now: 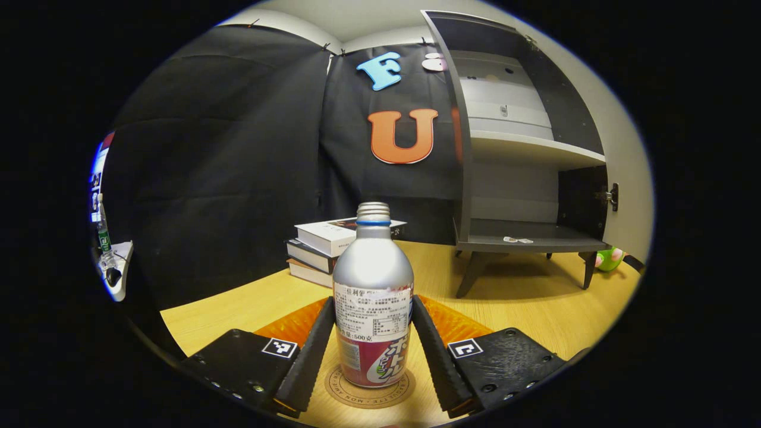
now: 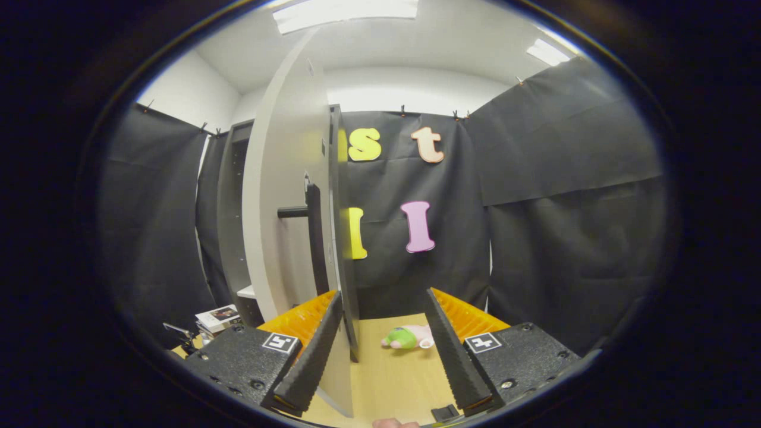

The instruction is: Open the cabinet door with the right hand, grasp the bottle in the cabinet with the left hand and place it on the coaster, then close the cabinet door with the right hand.

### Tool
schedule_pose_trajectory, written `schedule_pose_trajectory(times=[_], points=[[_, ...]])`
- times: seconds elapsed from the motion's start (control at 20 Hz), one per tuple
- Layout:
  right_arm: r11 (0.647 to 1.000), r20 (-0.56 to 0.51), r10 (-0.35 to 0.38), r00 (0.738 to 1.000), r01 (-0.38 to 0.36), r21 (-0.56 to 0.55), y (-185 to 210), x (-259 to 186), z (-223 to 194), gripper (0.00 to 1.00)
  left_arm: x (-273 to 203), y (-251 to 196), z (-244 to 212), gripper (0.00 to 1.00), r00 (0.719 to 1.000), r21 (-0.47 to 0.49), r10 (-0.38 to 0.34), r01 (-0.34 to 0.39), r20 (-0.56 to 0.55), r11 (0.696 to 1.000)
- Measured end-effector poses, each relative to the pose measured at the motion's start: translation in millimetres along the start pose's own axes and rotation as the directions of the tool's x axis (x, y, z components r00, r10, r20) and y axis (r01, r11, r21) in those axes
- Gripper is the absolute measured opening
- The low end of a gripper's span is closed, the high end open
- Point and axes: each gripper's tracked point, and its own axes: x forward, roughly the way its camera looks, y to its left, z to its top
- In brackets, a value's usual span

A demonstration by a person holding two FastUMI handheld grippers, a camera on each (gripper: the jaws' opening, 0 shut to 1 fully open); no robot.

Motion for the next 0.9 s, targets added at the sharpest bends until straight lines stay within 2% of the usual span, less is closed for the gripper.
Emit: schedule_pose_trajectory(times=[0.4, 0.75, 0.8, 0.85, 0.9], points=[[1.000, 0.004, -0.024, 1.000, 0.024, 0.000, -2, 1, 2, 0.87, -16, 1, -6, 0.78, 1.000, -0.011, 0.008, -0.008, 0.010, 1.000], [0.999, 0.005, -0.034, 0.999, 0.034, -0.006, -2, 2, 2, 0.87, -21, -3, -13, 0.80, 0.999, 0.007, -0.025, 0.025, -0.023, 1.000], [0.999, 0.006, -0.033, 0.999, 0.033, -0.007, -2, 2, 2, 0.87, -23, -1, -11, 0.73, 0.999, 0.002, -0.024, 0.024, -0.026, 1.000], [0.999, 0.008, -0.032, 0.999, 0.032, -0.007, -2, 2, 2, 0.87, -27, 1, -8, 0.92, 0.999, -0.002, -0.026, 0.026, -0.023, 1.000], [1.000, 0.011, -0.030, 0.999, 0.030, -0.005, -3, 2, 2, 0.88, -31, 5, -3, 0.94, 1.000, -0.002, -0.021, 0.021, -0.021, 1.000]])
